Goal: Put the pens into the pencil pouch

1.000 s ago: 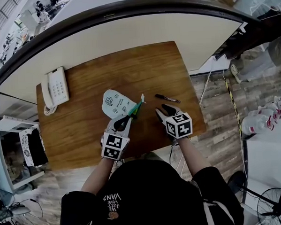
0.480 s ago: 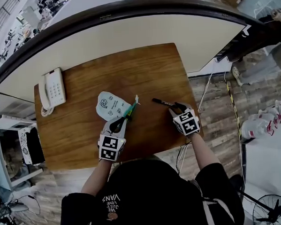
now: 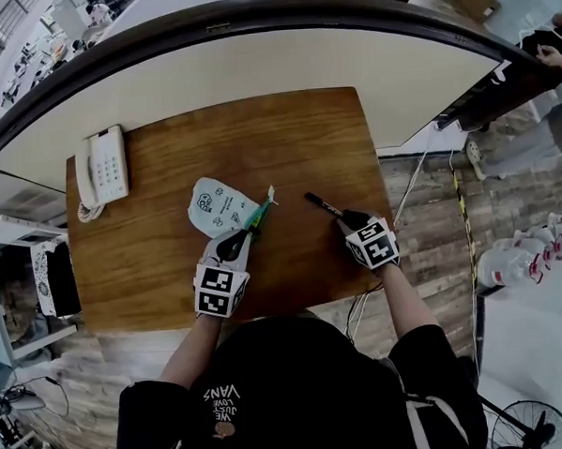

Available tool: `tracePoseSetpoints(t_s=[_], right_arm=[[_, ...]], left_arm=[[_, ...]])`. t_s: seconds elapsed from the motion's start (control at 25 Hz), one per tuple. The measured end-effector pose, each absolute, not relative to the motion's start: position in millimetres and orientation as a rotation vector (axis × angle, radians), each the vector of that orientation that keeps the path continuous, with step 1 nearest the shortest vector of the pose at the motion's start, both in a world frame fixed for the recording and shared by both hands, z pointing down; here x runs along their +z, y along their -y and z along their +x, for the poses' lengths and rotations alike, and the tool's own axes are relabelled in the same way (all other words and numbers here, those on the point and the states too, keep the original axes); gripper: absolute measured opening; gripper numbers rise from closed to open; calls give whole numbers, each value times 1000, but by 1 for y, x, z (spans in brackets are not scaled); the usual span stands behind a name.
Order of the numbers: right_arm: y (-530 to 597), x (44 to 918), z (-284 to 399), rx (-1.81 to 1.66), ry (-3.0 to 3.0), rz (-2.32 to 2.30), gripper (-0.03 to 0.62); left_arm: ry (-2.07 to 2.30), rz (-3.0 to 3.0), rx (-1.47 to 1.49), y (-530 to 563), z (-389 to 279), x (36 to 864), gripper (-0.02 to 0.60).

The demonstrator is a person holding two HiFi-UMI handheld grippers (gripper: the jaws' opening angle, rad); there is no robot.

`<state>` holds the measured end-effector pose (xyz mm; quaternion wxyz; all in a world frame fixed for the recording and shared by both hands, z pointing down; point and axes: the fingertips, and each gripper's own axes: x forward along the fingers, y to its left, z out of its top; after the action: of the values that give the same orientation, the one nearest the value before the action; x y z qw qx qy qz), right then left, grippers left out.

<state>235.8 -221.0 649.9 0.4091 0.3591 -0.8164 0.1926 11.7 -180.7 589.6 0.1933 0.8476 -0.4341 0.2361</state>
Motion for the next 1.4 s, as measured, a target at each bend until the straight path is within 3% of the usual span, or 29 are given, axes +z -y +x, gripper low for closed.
tracePoseSetpoints(t_s=[0.04, 0.12, 0.6, 1.4], right_arm=[[220, 650, 236, 488, 2052, 906, 62], [219, 651, 234, 488, 2041, 909, 48], [184, 620, 203, 509, 2103, 1009, 46], [101, 598, 69, 564, 2222, 804, 46]], left_arm=[[1217, 2377, 658, 181, 12, 590, 28], [1215, 2379, 651, 182, 12, 589, 28], [1179, 2418, 618, 183, -1, 582, 26], [1063, 2503, 579, 162, -10, 568, 26]])
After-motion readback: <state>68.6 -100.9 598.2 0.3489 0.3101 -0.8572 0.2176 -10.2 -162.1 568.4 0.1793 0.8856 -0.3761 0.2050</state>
